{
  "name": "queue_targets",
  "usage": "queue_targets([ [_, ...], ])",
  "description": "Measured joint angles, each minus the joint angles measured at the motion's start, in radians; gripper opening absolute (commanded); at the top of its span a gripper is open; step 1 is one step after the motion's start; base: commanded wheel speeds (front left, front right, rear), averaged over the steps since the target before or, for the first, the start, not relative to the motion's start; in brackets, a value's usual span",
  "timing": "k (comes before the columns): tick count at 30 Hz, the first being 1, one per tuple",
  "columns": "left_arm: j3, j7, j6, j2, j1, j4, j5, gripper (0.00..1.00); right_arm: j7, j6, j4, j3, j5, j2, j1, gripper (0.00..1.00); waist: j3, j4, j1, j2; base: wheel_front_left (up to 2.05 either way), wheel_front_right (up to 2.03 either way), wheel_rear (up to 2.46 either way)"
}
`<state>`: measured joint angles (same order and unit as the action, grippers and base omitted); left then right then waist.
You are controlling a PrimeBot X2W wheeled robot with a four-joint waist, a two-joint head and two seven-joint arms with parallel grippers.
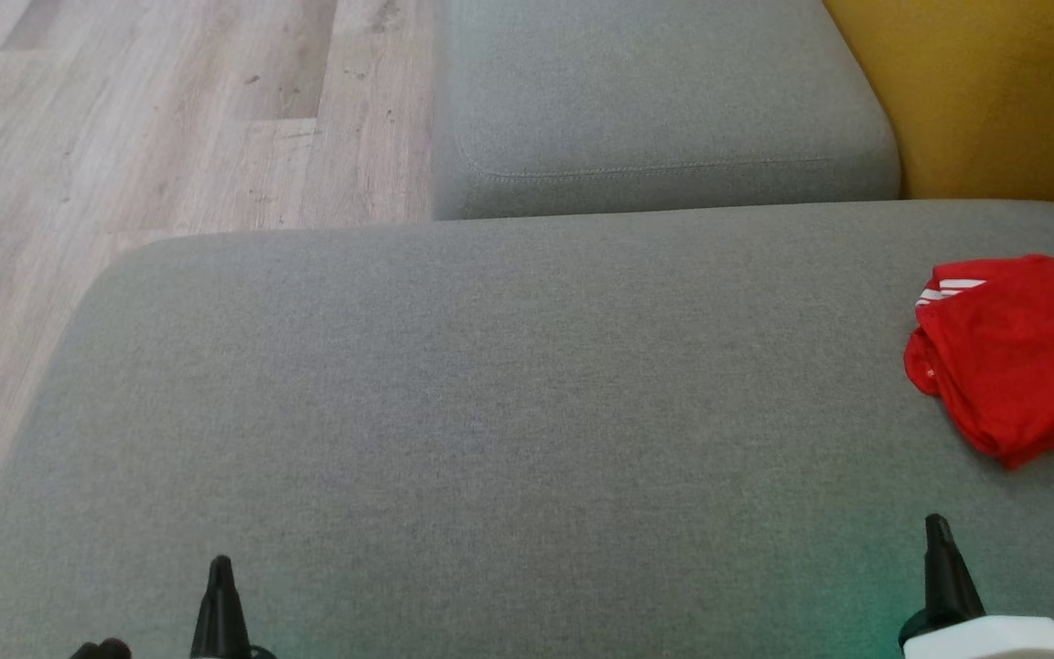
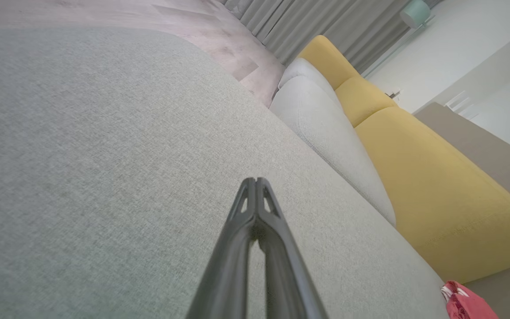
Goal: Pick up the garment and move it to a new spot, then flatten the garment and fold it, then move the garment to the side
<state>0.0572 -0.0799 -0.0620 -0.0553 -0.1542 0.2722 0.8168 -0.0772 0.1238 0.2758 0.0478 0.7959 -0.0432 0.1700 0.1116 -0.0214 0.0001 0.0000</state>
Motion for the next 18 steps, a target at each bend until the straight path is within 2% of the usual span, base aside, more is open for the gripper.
queue_targets([
  [18, -0.036, 0.05, -0.011, 0.002, 0.054, 0.0, 0.214, 0.0, 0.053, 0.0, 0.0, 0.025, 0.219, 0.0, -0.047, 0.0, -0.031, 0.006, 0.0, 0.0, 0.0, 0.0, 0.0],
])
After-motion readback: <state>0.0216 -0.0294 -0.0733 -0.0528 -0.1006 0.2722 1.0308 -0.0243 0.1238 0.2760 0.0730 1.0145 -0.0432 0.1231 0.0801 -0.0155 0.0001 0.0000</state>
